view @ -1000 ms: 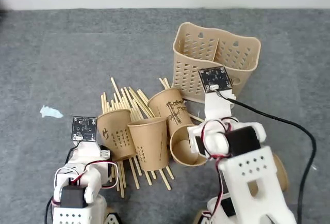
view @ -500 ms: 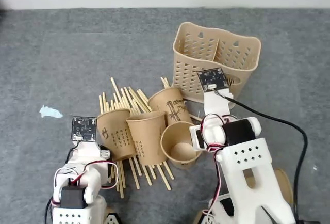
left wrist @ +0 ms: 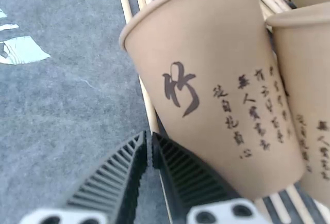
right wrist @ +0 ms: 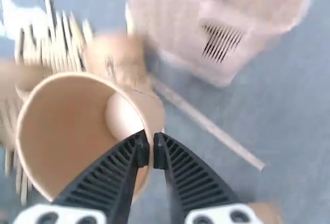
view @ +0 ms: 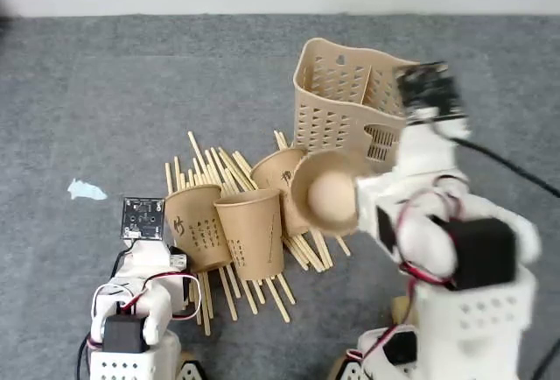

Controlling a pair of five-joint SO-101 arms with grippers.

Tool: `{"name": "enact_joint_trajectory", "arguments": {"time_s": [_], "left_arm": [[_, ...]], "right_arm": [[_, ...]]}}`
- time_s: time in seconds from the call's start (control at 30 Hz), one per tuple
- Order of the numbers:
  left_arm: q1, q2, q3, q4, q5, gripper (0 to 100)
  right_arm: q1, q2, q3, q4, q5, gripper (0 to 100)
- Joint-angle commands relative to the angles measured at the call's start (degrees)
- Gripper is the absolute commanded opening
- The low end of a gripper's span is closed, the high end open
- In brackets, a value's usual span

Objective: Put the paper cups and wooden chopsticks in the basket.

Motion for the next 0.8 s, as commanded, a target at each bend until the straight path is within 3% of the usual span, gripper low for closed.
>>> {"name": "enact_joint_trajectory", "arguments": {"time_s": [0.0, 0.13, 0.4, 0.77], "left_arm": [[0.3, -1.0, -0.5, -0.3, 0.4, 1], [0.3, -1.0, -0.5, -0.3, 0.4, 1], [0.3, -1.0, -0.5, -0.3, 0.4, 1], [0.3, -1.0, -0.5, -0.3, 0.4, 1]], "right_arm": [[1.7, 0.8, -10.0, 1.9, 0.7, 0.7], [3.1, 0.8, -14.5, -0.4, 0.4, 0.7], [15.2, 2.5, -14.8, -16.6, 0.4, 0.7], [16.5, 16.0, -13.8, -22.5, -3.0, 0.8]]}}
